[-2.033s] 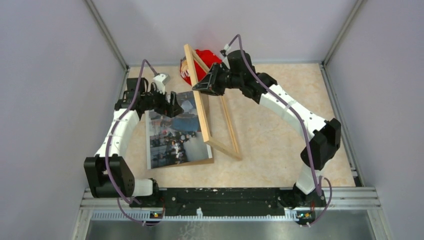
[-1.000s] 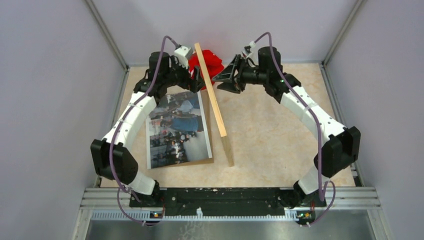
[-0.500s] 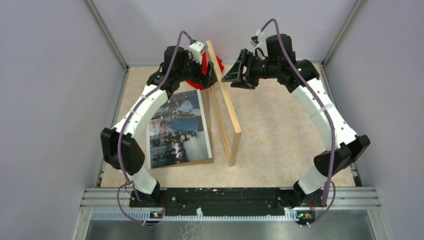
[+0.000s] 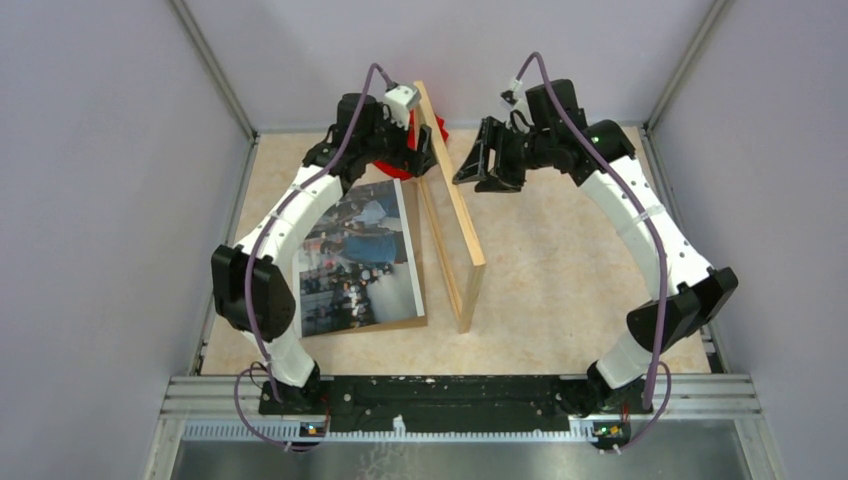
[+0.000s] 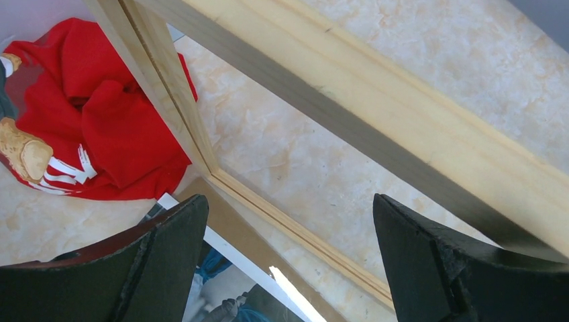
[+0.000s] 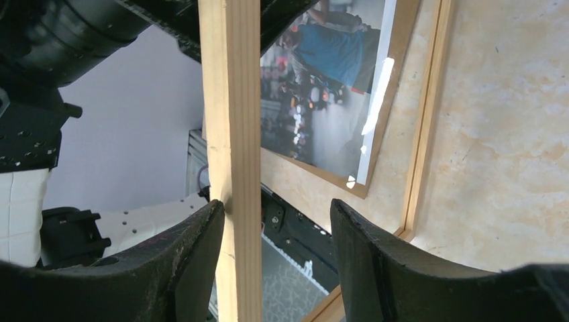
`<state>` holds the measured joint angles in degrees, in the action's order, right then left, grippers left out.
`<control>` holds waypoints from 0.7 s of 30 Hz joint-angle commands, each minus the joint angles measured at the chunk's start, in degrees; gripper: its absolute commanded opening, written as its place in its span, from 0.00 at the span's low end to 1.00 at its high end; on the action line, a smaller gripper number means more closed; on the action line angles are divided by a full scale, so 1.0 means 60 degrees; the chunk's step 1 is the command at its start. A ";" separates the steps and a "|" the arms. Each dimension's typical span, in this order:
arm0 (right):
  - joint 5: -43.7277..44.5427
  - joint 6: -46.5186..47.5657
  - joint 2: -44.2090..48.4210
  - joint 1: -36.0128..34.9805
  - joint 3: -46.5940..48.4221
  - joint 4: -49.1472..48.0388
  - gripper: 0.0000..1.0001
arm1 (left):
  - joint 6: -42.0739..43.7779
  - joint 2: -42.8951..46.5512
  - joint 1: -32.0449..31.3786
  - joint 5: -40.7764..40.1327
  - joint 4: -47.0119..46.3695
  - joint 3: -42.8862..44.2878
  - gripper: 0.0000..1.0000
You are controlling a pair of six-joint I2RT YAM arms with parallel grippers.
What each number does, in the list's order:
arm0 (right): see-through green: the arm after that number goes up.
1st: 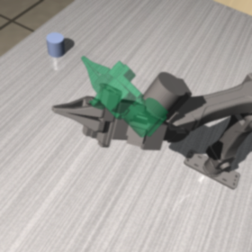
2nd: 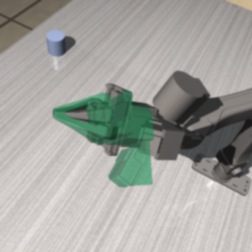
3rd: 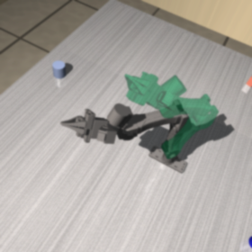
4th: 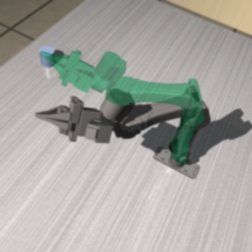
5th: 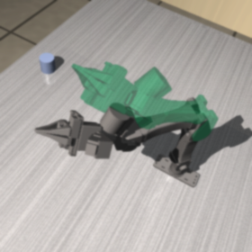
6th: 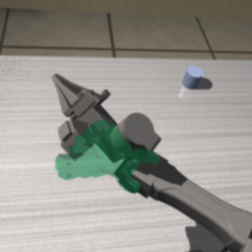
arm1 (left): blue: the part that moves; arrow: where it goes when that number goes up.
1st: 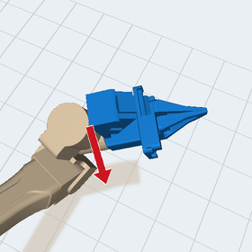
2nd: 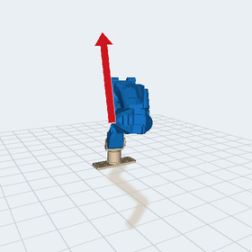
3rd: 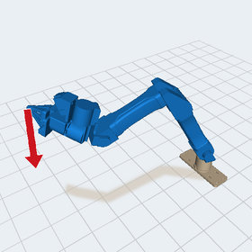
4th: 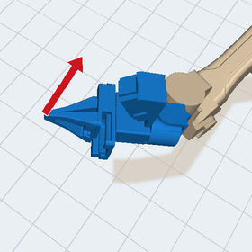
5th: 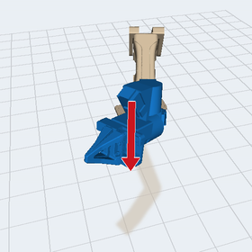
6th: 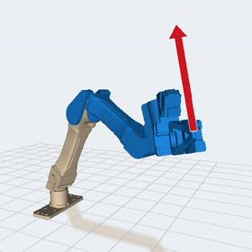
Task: Put the photo into the frame
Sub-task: Turn over the photo frame at the center of the board.
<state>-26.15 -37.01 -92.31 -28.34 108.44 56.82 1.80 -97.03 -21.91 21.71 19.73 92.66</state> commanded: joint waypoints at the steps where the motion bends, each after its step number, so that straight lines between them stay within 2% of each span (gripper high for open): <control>1: -0.0220 0.0055 0.0314 0.0046 0.0049 -0.0276 0.60 | 0.0146 -0.0420 -0.0180 -0.0164 -0.0163 0.0621 0.98; 4: -0.0425 -0.0289 0.0544 0.0036 -0.0393 -0.0774 0.60 | 0.0179 -0.0571 -0.0236 -0.0236 -0.0182 0.0683 0.98; 10: -0.0479 -0.0365 0.0546 0.0037 -0.0303 -0.0842 0.60 | 0.0266 -0.0665 -0.0313 -0.0254 -0.0200 0.0865 0.99; 16: 0.0902 0.0825 -0.0021 0.0056 0.0949 0.0877 0.60 | 0.0427 -0.0800 -0.0423 -0.0377 -0.0105 0.1059 0.99; 19: 0.2603 0.1552 -0.0405 0.0055 0.1441 0.2064 0.42 | 0.0553 -0.0765 -0.0435 -0.0641 -0.0001 0.0799 0.99; 21: 0.3273 0.1738 -0.0403 0.0058 0.1163 0.2356 0.30 | 0.0709 -0.0687 -0.0421 -0.0888 0.0074 0.0478 0.98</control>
<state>-18.04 -31.88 -93.67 -28.32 113.97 63.66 4.16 -101.80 -24.27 19.29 20.21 96.71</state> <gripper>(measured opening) 0.385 0.986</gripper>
